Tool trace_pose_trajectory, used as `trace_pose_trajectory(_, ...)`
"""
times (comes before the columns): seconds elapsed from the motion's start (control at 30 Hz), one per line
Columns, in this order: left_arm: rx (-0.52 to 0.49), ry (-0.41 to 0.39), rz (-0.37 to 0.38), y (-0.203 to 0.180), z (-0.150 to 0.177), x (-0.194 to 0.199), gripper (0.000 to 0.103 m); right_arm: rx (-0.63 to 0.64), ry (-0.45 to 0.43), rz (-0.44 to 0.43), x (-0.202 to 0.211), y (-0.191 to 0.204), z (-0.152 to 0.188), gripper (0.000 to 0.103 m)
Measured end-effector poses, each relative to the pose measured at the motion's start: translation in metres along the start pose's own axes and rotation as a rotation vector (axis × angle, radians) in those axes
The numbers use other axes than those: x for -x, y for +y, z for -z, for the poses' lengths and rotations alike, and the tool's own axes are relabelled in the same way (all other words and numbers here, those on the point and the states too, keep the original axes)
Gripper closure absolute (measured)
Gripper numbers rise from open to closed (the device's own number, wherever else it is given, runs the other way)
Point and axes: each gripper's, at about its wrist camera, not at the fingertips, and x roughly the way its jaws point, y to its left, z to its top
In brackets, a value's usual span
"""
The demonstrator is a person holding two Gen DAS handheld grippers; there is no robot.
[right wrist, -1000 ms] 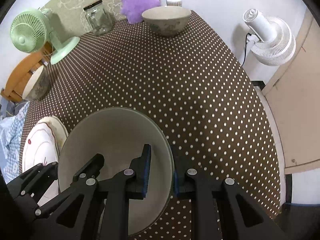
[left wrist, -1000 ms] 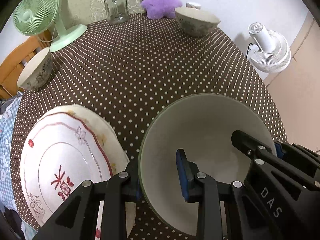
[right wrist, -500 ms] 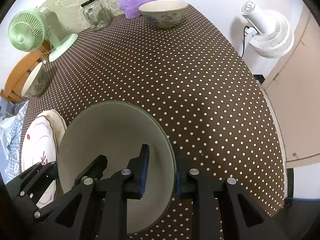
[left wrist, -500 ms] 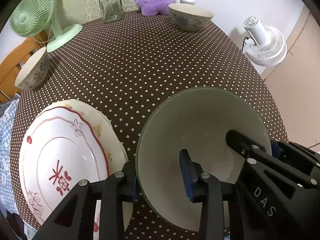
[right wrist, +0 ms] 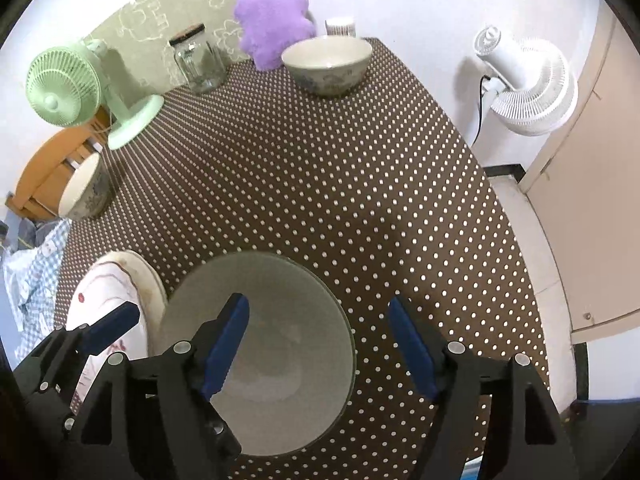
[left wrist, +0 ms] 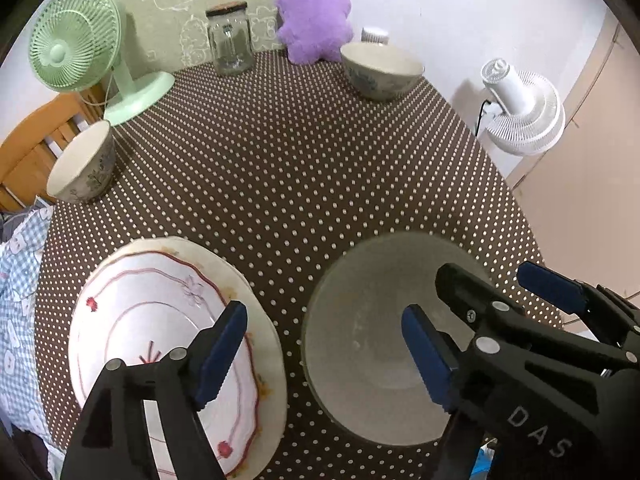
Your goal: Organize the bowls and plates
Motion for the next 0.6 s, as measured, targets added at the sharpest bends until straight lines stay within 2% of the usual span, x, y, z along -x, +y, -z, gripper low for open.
trace_pose_trajectory(0.27, -0.048, -0.058, 0.000, 0.000, -0.013, 0.036, 0.020, -0.009, -0.066, -0.002, 0.032, 0.009, -0.008, 0.026)
trace_pose_trajectory(0.47, -0.041, -0.094, 0.007, -0.002, -0.025, 0.054, 0.020, -0.039, -0.109, -0.010, 0.053, 0.007, -0.019, 0.026)
trace_pose_trajectory(0.6, -0.030, -0.115, 0.010, -0.006, -0.036, 0.061, 0.020, -0.012, -0.128, -0.003, 0.062, 0.006, -0.032, 0.026)
